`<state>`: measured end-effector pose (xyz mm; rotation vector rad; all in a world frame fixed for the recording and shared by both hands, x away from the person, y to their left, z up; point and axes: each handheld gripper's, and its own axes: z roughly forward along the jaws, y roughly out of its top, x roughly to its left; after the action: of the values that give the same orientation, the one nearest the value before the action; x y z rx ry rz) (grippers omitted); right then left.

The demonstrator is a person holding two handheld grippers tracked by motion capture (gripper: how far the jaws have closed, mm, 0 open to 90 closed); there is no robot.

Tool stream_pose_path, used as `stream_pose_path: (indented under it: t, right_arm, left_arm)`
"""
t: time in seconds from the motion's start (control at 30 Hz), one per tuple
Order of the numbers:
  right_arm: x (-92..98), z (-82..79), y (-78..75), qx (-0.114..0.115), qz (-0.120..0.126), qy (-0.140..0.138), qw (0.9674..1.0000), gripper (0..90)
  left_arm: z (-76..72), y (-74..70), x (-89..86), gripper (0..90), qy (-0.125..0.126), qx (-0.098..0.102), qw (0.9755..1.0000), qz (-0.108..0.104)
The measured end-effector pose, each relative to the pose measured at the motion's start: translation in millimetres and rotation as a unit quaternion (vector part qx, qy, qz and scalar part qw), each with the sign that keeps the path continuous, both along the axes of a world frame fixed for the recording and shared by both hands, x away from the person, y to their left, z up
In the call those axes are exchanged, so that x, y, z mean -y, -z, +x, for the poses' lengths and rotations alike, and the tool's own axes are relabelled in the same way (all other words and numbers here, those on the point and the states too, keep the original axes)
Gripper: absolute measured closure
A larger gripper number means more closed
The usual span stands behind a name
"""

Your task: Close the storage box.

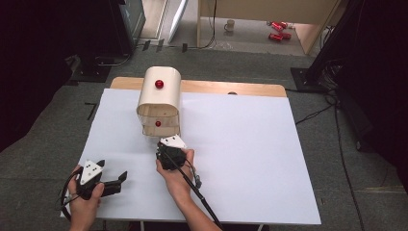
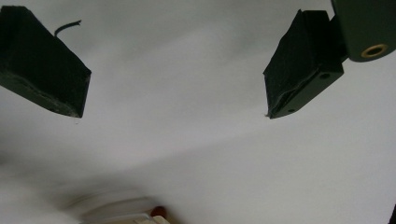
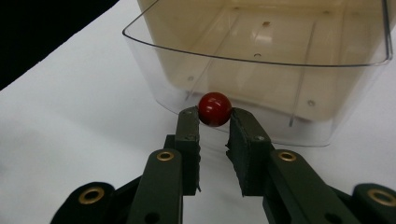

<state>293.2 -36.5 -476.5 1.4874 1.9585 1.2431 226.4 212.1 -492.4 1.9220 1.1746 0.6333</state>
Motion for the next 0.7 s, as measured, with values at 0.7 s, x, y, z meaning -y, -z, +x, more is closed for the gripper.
stream_pose_path:
  t: [0.7]
  right_arm:
    - [-0.6,17.2,1.4,0.008,-0.006,0.004,0.9999,75.1]
  left_arm:
    - [-0.4,0.1,-0.6,7.0,0.002,0.001,1.0,-0.004]
